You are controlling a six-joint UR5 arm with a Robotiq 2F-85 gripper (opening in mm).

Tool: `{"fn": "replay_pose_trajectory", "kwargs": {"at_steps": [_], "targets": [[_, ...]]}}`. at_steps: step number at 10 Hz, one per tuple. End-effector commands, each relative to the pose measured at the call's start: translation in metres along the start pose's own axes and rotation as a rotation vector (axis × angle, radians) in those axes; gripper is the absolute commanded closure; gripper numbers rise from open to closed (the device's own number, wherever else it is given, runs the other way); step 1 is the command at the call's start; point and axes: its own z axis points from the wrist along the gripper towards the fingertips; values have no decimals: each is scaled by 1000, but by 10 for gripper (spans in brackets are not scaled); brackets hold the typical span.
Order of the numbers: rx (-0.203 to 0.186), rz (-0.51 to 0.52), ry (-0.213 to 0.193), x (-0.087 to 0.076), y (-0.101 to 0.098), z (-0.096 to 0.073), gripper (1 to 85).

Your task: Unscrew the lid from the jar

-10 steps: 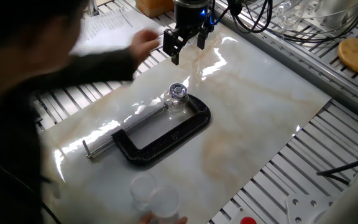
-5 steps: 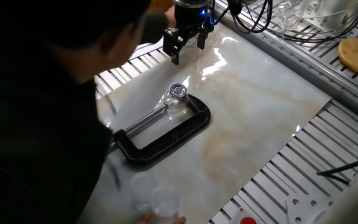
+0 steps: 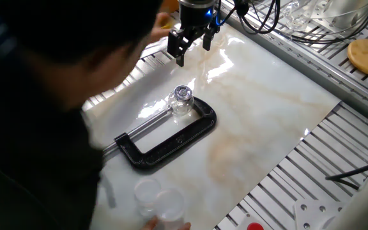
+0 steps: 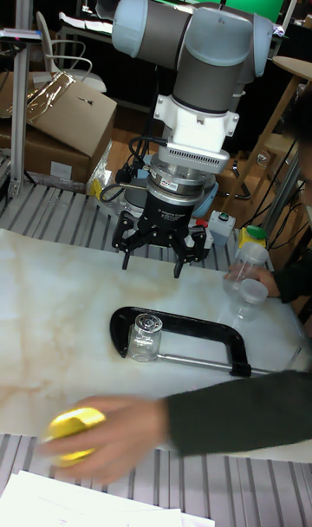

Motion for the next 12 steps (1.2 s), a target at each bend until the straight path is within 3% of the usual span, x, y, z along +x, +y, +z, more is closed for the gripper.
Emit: {"fn": "replay_pose_trajectory", "kwargs": {"at_steps": [1, 9, 11, 12], "targets": [[-76, 12, -125, -32, 22, -3, 843], [-48, 4, -120, -31, 15, -2, 843], [-42, 22, -86, -22, 13, -1, 843], [3, 10, -63, -16, 1, -1, 843]]}}
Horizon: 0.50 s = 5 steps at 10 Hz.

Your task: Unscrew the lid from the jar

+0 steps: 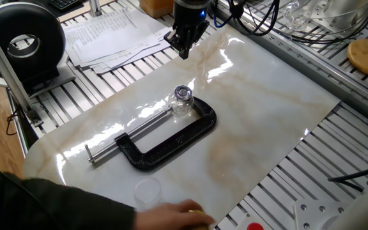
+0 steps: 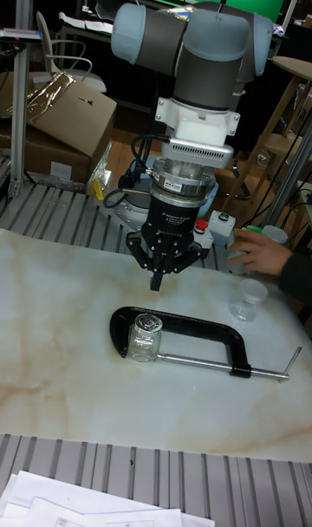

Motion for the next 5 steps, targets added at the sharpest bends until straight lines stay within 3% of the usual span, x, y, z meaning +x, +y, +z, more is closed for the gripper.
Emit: {"fn": "replay_pose_trajectory", "kwargs": {"at_steps": [1, 2, 4, 5], "targets": [[35, -35, 40, 10, -10, -2, 817], [37, -59, 19, 5, -10, -1, 797], [54, -106, -74, -20, -14, -2, 843], [53, -104, -68, -18, -13, -2, 843]]}}
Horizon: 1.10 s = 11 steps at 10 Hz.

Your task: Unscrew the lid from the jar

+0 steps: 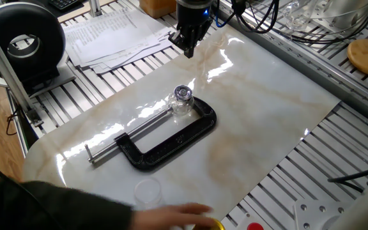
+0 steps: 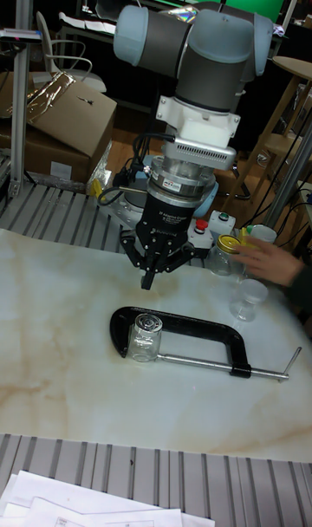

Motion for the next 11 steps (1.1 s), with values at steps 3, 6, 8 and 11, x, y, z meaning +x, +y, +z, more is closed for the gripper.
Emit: {"fn": "replay_pose_trajectory", "kwargs": {"at_steps": [3, 6, 8, 11], "targets": [[0, -40, -34, -9, -1, -1, 843], [-1, -59, -48, -12, 0, -2, 843], [2, -58, -46, -12, -1, -2, 843], [-19, -63, -19, -5, 4, -1, 843]]}}
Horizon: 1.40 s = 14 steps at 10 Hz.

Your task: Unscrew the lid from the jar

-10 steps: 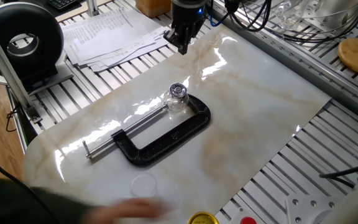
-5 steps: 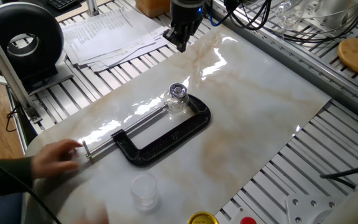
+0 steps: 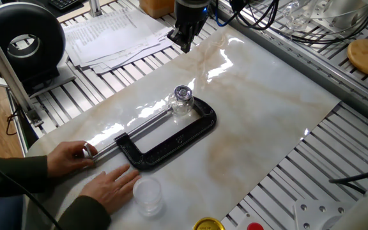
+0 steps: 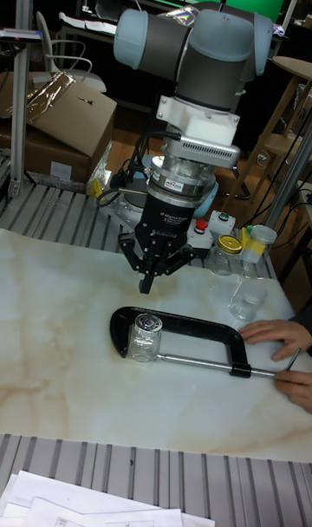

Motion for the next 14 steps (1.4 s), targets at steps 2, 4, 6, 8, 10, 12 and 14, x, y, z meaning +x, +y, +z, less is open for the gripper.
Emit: {"fn": "replay_pose_trajectory", "kwargs": {"at_steps": [2, 4, 6, 8, 10, 12, 14], "targets": [[37, -54, 24, 6, -11, -1, 843], [47, -56, 27, 7, -13, -2, 843], [67, -55, -4, -2, -18, -2, 843], [-167, -123, 45, 14, 42, -5, 843], [-140, -208, 91, 27, 33, -5, 843], [-116, -191, 101, 29, 26, -4, 843], [-116, -151, 115, 32, 27, -5, 843]]}}
